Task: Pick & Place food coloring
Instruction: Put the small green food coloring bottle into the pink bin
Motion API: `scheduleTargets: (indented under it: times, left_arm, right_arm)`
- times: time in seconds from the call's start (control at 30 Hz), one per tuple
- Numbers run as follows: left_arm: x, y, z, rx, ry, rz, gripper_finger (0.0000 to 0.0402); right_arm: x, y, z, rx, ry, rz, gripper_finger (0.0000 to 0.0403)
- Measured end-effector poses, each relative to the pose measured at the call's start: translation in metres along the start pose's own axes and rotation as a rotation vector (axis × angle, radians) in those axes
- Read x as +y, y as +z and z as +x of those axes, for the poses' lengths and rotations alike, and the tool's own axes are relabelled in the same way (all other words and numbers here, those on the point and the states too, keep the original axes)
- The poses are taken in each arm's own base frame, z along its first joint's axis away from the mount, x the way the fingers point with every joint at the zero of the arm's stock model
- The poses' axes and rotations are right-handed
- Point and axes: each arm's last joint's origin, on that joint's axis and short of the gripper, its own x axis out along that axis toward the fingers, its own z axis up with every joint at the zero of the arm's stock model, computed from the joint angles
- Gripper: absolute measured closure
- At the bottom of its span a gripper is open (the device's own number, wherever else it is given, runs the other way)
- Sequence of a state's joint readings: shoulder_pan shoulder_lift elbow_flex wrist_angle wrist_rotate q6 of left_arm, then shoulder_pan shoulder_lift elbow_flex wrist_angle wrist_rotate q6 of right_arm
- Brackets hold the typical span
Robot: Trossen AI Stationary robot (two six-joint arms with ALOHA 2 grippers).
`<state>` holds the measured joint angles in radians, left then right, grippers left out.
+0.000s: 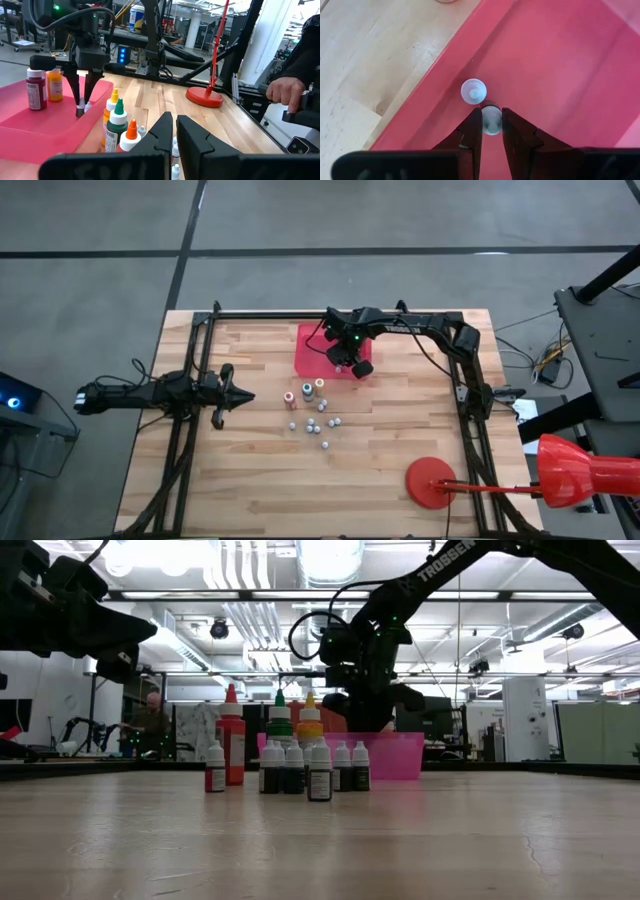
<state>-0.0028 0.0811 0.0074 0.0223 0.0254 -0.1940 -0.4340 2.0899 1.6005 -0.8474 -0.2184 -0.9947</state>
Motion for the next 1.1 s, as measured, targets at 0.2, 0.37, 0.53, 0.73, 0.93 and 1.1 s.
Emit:
scheduleTargets:
  times: [0.2,0.37,0.53,0.73,0.93,1.1]
  left_arm:
    - [0.0000,0.0000,0.0000,0.000,0.000,0.000,0.0402]
    - [0.0000,0.0000,0.0000,0.000,0.000,0.000,0.0402]
    - [0.0000,-0.0001,0.0000,0.000,0.000,0.000,0.0402]
    - [0.0000,-0.0001,0.0000,0.000,0.000,0.000,0.0402]
    - [0.0001,-0.0001,0.0000,0.000,0.000,0.000,0.0402]
    - [0.0000,0.0000,0.0000,0.000,0.000,0.000,0.0402]
  right_arm:
    - [0.0005,0.0005,0.0004,0.000,0.001,-0.002,0.0349]
    - [0.0006,0.0004,0.0007,0.001,0.002,-0.001,0.0349]
    - [0.0006,0.0004,0.0007,0.001,0.002,-0.001,0.0348]
    - [0.0007,0.0002,0.0007,0.002,0.002,-0.001,0.0348]
    - [0.0006,0.0000,0.0007,0.002,0.003,0.009,0.0330]
    - [0.0006,0.0000,0.0007,0.002,0.002,0.027,0.0307]
